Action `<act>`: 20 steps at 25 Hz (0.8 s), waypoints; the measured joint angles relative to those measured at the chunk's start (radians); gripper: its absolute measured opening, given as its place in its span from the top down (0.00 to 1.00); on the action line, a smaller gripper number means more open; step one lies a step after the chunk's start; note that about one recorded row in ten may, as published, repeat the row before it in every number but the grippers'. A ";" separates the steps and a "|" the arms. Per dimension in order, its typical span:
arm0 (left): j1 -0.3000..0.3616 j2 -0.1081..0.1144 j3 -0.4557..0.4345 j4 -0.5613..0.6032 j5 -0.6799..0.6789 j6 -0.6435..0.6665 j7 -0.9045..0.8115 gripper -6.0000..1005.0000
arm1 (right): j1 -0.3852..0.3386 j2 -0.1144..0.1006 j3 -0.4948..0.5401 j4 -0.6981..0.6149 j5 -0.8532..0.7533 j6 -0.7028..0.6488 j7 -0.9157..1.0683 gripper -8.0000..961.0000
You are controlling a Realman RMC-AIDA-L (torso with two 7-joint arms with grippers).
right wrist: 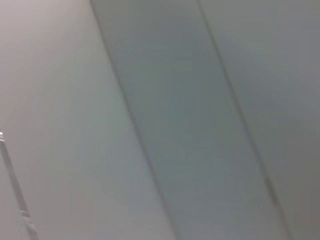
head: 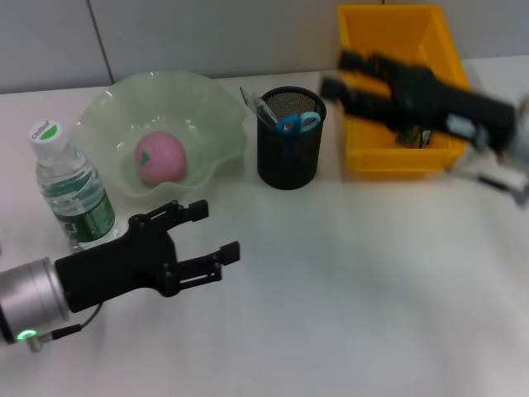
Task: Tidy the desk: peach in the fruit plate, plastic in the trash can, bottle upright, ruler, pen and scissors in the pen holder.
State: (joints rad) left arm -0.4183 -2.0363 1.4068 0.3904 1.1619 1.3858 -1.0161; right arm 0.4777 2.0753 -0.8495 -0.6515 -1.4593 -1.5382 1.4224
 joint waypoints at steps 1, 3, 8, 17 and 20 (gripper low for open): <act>-0.001 0.011 0.001 -0.002 0.001 0.008 -0.017 0.14 | -0.015 -0.001 0.000 0.011 -0.002 -0.026 0.001 0.23; -0.005 0.018 0.003 -0.005 0.002 0.014 -0.030 0.14 | -0.049 -0.003 -0.001 0.044 -0.015 -0.081 -0.004 0.22; -0.013 0.046 0.000 -0.004 0.025 0.091 -0.120 0.14 | -0.096 -0.002 -0.007 0.111 -0.120 -0.160 -0.044 0.19; -0.010 0.040 0.009 0.002 0.105 0.186 -0.157 0.14 | -0.107 -0.013 0.000 0.113 -0.386 -0.202 -0.126 0.18; -0.026 0.044 0.001 0.007 0.176 0.183 -0.175 0.14 | -0.111 -0.018 0.001 0.120 -0.393 -0.193 -0.198 0.18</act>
State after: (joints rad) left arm -0.4444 -1.9922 1.4073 0.3972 1.3376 1.5693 -1.1910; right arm 0.3665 2.0569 -0.8483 -0.5315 -1.8528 -1.7308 1.2240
